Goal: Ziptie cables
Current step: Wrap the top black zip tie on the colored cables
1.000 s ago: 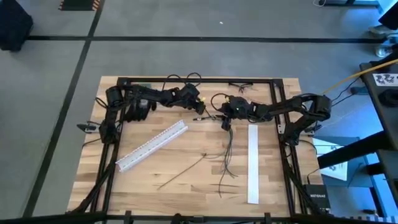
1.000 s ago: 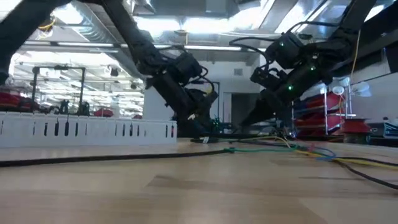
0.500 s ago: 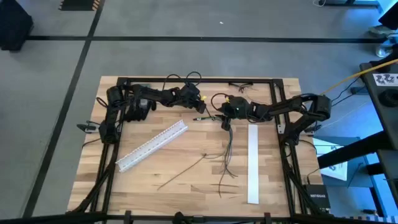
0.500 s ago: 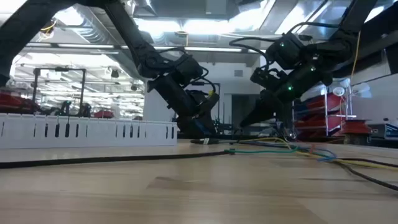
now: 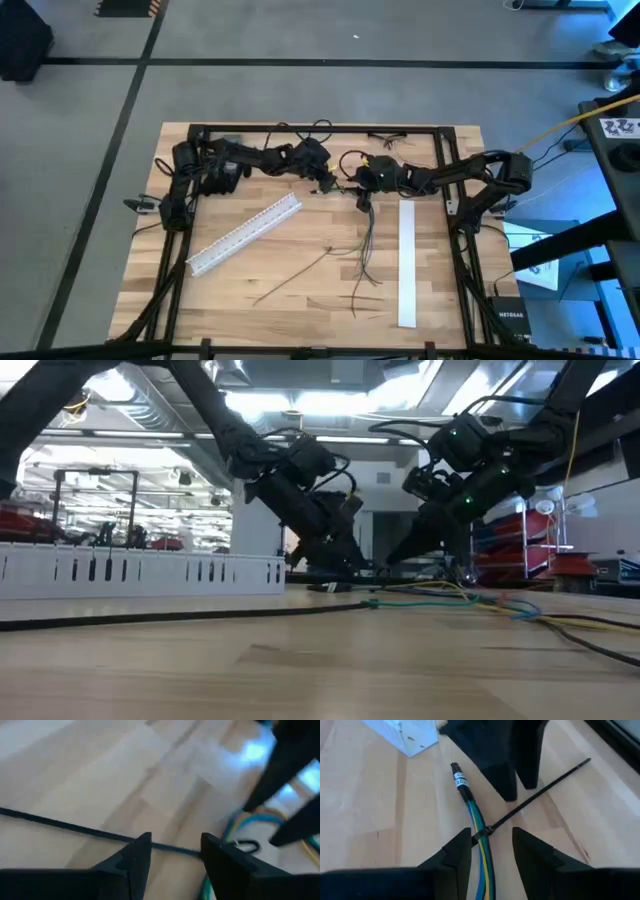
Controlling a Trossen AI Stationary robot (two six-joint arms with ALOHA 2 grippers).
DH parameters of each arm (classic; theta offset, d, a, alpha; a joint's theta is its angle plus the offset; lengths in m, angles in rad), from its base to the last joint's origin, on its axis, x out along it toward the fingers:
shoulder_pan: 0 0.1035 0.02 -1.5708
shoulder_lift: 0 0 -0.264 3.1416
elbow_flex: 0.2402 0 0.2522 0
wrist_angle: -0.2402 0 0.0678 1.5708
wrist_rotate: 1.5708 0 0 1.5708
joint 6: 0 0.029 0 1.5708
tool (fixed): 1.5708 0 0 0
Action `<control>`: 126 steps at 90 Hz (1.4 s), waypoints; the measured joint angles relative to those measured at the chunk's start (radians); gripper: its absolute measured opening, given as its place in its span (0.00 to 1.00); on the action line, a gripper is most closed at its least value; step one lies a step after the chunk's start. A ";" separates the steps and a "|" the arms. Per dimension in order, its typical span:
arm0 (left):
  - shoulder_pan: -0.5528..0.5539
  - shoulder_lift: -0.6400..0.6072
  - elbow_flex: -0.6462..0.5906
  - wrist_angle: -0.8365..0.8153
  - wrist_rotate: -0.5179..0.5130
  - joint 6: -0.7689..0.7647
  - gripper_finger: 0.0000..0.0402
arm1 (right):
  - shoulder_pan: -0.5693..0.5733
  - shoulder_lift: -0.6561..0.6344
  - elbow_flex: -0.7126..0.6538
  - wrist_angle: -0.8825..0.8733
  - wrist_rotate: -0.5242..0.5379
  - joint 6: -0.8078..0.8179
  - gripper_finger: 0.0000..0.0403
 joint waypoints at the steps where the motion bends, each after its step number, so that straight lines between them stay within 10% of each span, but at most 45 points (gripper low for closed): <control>1: -0.001 -0.003 0.004 -0.004 -0.001 0.007 0.41 | 0.000 0.000 0.000 0.000 -0.001 0.007 0.34; 75: -0.011 -0.091 0.029 -0.211 -0.025 0.104 0.41 | 0.190 0.179 0.044 -0.003 0.235 0.194 0.34; 126: -0.011 0.014 0.029 -0.126 -0.026 -0.188 0.41 | 0.210 0.181 0.038 0.028 0.269 0.188 0.34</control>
